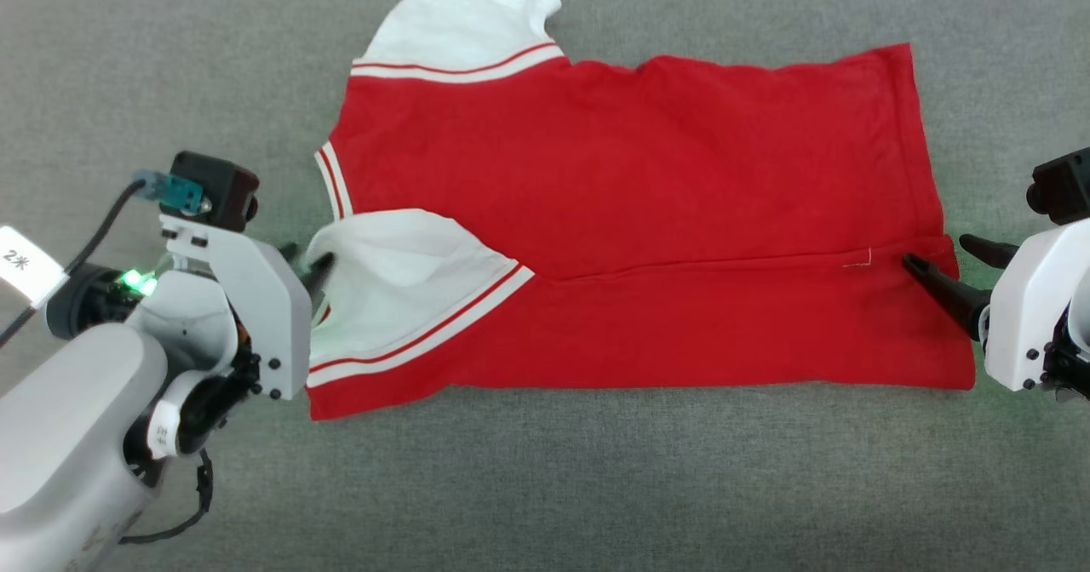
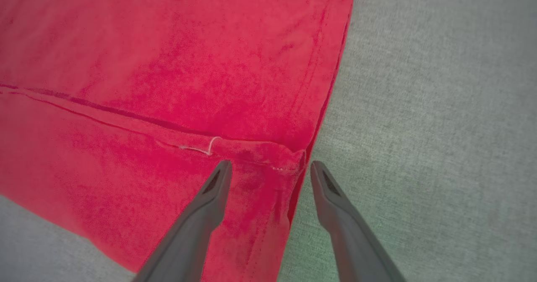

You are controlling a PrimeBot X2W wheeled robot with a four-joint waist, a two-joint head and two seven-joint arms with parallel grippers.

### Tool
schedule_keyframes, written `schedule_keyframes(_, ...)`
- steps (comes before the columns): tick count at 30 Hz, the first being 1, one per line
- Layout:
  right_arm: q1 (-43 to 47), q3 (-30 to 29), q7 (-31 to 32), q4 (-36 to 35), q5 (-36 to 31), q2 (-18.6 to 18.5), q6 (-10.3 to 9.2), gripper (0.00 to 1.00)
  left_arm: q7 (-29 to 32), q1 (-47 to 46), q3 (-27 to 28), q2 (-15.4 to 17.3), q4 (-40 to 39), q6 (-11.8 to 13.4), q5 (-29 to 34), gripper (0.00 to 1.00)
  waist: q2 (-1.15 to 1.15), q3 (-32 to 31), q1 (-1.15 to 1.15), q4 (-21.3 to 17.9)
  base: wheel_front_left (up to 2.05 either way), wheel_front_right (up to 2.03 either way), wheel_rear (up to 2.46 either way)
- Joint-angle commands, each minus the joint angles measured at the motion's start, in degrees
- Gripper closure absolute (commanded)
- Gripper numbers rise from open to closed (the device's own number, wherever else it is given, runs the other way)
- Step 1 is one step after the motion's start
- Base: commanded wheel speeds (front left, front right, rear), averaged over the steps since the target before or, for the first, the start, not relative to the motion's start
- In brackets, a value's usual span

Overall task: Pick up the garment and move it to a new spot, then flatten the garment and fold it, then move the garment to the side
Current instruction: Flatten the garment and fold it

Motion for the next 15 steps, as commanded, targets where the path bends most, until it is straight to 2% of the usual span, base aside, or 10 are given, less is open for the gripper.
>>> schedule_keyframes(1, -0.4, 0.3, -0.8, -0.3, 0.0, -0.2, -0.06, 0.00, -0.4, 0.5, 0.2, 0.3, -0.3, 0.3, 0.3, 0.00, 0.00, -1.4, 0.00, 0.3, 0.00, 0.00, 0.00)
schedule_keyframes(9, 1.9, 0.2, -6.8, -1.7, -1.5, -0.6, -0.06, 0.00, -2.4, 3.7, 0.4, 1.3, -2.9, 1.8, 0.1, 0.00, 0.00, -6.5, 0.00, 0.8, 0.00, 0.00, 0.00)
schedule_keyframes(15, 5.6, -2.6, -12.7, -4.6, -2.7, 0.0, -0.06, 0.00, -3.2, 8.1, 0.3, 2.3, -6.4, 4.1, -1.2, 0.00, 0.00, -9.9, 0.00, 0.7, 0.00, 0.00, 0.00)
